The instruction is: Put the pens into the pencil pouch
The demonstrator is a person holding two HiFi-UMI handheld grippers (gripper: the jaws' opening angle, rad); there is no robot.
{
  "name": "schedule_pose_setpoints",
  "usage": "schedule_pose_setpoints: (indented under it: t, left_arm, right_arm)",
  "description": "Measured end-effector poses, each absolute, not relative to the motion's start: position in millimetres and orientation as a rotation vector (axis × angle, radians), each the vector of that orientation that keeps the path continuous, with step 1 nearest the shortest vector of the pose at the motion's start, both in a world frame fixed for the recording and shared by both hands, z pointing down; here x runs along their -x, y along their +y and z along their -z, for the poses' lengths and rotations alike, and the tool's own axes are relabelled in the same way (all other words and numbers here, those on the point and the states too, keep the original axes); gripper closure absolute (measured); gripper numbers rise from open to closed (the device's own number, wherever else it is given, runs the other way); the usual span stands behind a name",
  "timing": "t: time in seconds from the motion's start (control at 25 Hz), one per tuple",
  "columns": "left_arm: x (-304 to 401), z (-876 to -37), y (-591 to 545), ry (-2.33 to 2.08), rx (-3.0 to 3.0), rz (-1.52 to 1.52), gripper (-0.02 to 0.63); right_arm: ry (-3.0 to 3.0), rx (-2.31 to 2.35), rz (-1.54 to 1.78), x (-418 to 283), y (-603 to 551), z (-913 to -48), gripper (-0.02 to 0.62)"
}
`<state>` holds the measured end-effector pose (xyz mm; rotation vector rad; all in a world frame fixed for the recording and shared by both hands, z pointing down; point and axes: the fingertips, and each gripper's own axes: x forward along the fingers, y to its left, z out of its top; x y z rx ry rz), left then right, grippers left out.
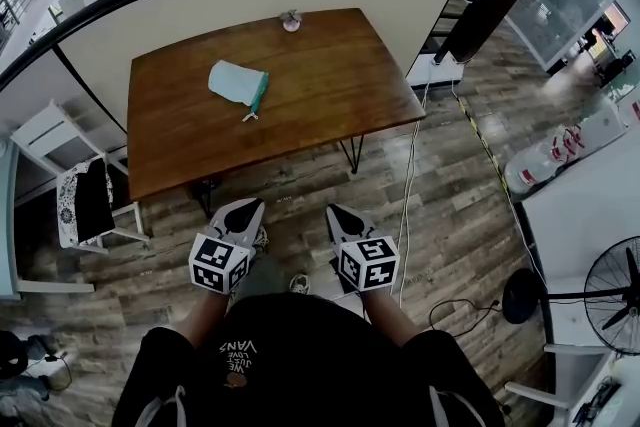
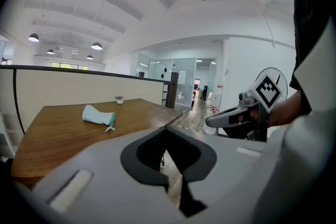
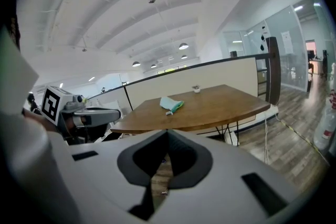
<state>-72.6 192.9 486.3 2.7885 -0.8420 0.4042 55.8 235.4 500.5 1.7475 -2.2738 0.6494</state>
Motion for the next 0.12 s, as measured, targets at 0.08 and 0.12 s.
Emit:
schedule_pose_setpoints:
  t: [0.08, 0.12]
  left_arm:
    - [71.0, -487.5, 191.9, -0.839, -2.783, -0.404, 0.595]
    - [70.0, -488.0, 191.4, -0.838, -2.781, -0.403, 0.595]
  right_arm:
    - [-2.277, -1.743, -0.646, -56.5, 233.5, -500.3, 0.583]
    - [-2.279, -1.742, -0.644, -57.0, 232.4, -500.2, 0.583]
